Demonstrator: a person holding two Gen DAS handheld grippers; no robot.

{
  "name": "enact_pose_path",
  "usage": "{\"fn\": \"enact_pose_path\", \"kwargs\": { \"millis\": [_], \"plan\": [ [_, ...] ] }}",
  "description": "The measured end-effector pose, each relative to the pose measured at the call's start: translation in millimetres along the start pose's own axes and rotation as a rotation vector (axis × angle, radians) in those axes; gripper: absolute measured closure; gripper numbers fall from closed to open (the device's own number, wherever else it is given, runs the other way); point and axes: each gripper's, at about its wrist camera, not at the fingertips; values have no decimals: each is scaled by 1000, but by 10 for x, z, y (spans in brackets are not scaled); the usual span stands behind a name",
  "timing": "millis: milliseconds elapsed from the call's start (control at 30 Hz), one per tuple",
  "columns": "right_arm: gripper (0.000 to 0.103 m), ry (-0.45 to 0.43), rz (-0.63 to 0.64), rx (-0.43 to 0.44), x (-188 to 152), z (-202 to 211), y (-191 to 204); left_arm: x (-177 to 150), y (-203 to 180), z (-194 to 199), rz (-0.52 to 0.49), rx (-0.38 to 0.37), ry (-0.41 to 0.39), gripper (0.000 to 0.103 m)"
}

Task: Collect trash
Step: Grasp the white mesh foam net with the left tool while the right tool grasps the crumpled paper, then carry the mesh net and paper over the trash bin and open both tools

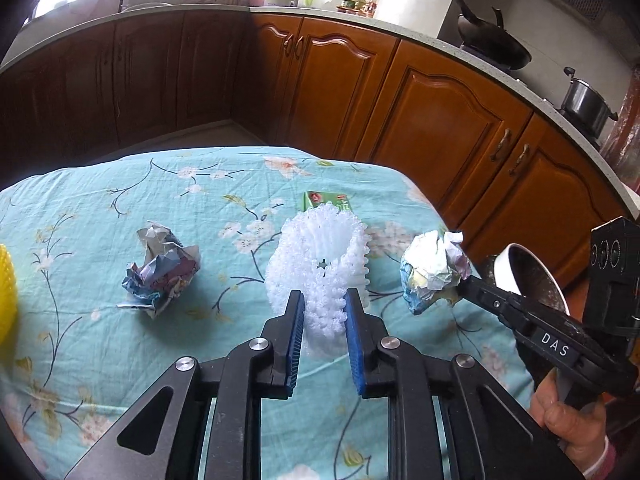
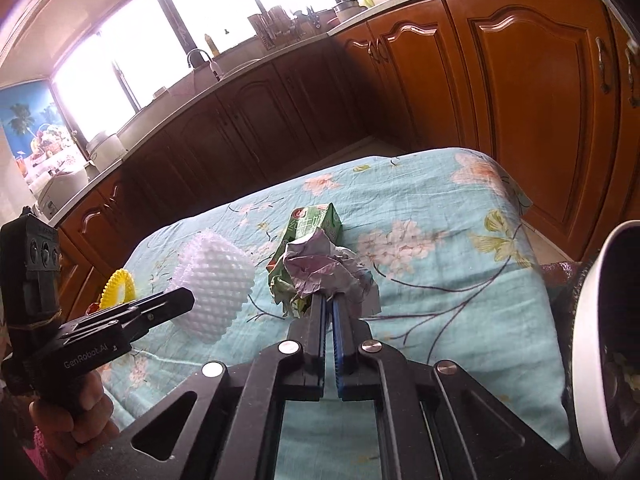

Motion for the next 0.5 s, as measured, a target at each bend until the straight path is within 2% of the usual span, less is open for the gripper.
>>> {"fn": "enact_pose_path", "kwargs": {
  "millis": [233, 500],
  "plan": [
    [100, -35, -35, -1, -160, 441, -109, -117, -341, 170, -54, -76, 13, 84],
    [100, -96, -79, -65, -260, 1021, -407, -155, -752, 141, -125, -164, 40, 84]
  ]
}}
Point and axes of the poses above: each gripper's, at about its wrist camera, not at the fingertips, and z roughly against the way its jaws point, y to its left, x to its top, and after that the axes turned 2 degrees about -y, right-handed
